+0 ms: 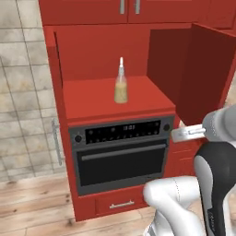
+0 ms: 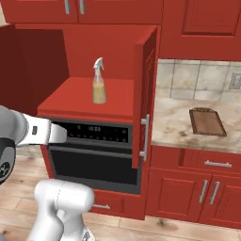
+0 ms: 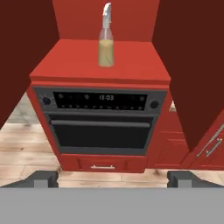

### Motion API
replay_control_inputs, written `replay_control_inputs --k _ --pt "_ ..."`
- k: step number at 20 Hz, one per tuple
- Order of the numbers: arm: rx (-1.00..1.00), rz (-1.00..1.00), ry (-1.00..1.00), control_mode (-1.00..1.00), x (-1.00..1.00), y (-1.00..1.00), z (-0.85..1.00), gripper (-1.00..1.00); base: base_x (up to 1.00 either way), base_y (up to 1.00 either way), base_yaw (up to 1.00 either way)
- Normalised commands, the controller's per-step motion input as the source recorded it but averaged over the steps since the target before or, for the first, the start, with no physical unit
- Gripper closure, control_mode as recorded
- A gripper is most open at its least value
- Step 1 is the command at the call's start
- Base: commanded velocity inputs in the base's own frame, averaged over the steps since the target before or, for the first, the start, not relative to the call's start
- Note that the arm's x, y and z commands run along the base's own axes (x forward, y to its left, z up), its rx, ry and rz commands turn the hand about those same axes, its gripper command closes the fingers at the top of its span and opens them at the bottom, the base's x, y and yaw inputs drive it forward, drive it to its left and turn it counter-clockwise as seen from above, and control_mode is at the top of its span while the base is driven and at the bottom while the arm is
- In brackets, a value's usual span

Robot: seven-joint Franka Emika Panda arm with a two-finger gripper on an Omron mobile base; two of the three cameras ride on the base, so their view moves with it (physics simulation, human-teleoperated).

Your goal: Grab the spray bottle from the cabinet, then place it next to the cutting board for sanitizing. Then grab the dish brush from the countertop next to the sink and place it next to the cutting board.

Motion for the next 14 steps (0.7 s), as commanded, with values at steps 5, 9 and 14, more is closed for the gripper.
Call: replay_control_inputs --k 5,9,14 --pt "0.00 0.00 0.00 1.00 0.00 0.00 0.00 -1.00 0.81 0.21 -0.01" --pt "0.00 0.00 0.00 1.00 0.00 0.00 0.00 -1.00 0.85 0.29 -0.01" --pt "0.00 0.00 0.00 1.00 0.00 0.00 0.00 -1.00 0.71 0.36 -0.02"
